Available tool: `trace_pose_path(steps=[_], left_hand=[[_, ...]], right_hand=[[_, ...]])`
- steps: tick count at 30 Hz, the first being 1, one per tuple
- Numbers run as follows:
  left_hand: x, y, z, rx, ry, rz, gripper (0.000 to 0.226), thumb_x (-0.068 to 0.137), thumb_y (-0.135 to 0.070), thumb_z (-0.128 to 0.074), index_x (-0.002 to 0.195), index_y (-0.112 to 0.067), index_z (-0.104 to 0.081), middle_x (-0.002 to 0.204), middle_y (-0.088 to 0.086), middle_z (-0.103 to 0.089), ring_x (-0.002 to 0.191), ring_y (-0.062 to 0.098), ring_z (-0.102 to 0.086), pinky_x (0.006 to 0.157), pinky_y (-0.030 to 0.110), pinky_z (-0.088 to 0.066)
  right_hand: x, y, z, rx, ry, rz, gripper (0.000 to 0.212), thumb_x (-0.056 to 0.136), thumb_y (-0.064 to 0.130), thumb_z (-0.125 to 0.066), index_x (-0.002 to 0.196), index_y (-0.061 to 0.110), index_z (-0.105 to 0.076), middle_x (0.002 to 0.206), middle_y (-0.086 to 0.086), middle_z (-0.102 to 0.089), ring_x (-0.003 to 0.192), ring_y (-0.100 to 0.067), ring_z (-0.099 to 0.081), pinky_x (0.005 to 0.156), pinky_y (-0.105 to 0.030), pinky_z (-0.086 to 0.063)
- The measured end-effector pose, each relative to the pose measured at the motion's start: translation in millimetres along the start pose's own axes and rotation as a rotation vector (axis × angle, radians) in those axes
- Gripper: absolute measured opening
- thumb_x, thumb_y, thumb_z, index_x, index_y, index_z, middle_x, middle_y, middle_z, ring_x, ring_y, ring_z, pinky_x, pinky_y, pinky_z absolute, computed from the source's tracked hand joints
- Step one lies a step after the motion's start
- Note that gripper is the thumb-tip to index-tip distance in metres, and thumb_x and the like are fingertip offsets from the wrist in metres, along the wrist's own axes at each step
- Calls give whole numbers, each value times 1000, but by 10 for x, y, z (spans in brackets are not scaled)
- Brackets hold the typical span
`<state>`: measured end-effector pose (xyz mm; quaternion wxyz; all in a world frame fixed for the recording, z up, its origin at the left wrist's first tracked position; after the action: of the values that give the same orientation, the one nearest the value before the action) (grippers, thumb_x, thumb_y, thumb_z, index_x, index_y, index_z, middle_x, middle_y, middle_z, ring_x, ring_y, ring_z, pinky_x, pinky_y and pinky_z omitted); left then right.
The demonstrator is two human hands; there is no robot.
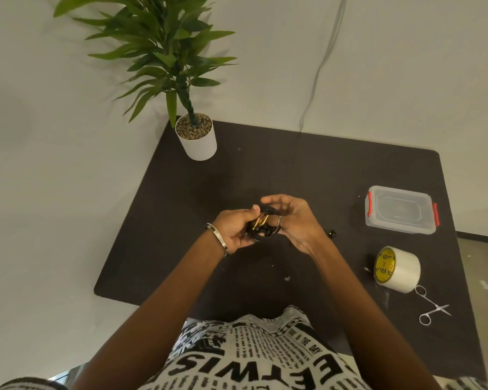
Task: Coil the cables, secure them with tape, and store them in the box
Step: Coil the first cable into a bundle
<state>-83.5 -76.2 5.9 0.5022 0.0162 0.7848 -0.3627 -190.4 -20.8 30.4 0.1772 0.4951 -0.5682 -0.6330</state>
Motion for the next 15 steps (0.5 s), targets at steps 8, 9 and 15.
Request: trace_pose_path(steps=[8,9,15], left_hand=[[13,86,12,20,-15,118,15,87,-24,-63,91,-10,-59,82,5,-62,73,17,-61,55,30,-53],[7,92,2,16,0,128,12,89,-22,-61,90,-10,-59,82,5,-61,74,17,-61,57,29,-53],[-19,65,-34,5,76,133,15,89,-26,-60,87,-11,-61,75,2,-58,68,13,-57,54,24,-54]], right_hand=[[-102,414,-119,-784,-59,615,45,68,-8,-74,104,18,-68,94,3,-53,89,-9,-55,80,-15,-45],[-131,423,-126,-820,-77,676,45,68,-8,-73,103,20,-70,95,7,-50,92,-11,-53,82,-16,-44],[-165,297,56,-361,-154,639,33,74,-15,-62,89,12,-74,93,-6,-59,91,-22,-61,80,-25,-50]])
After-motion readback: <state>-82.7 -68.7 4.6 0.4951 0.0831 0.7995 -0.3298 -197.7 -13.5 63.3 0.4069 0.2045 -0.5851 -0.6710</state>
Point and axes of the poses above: each hand's wrist, its own x-axis towards the middle knuckle, its own z-axis out of the back of the hand, y = z × x, the point moved 10 cm from there along x, towards the middle knuckle
